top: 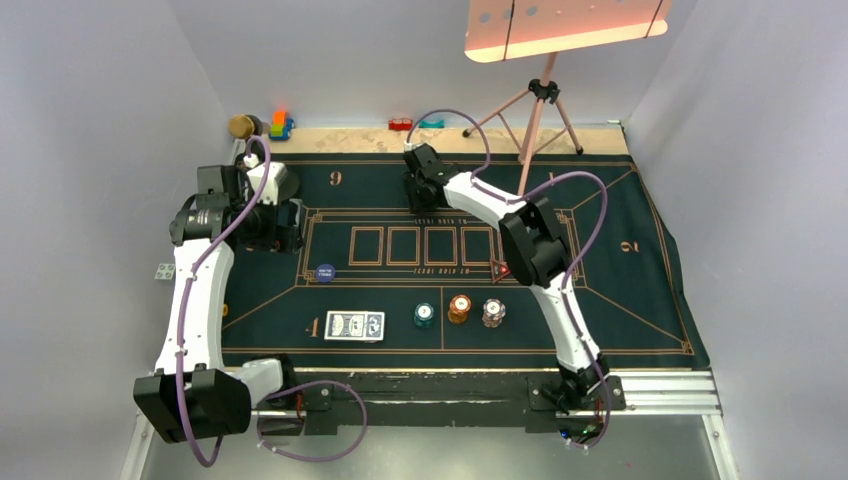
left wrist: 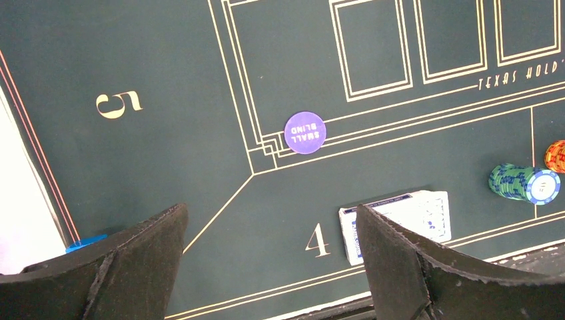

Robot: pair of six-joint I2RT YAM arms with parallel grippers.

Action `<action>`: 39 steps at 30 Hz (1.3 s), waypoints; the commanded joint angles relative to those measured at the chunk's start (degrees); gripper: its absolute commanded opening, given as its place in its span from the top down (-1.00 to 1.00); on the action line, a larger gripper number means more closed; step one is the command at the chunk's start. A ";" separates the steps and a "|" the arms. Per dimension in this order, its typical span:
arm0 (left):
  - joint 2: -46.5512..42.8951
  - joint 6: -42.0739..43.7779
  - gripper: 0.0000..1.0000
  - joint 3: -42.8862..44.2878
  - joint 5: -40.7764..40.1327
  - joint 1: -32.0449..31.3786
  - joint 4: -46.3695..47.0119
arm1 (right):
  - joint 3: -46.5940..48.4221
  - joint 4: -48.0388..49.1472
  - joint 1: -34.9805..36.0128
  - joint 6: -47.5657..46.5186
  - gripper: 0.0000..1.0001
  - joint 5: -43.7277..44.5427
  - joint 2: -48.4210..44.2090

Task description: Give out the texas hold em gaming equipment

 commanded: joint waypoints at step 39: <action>-1.04 3.05 -0.99 10.42 4.23 0.09 -5.71 | -55.45 -1.65 -4.99 18.99 -0.54 10.68 -40.77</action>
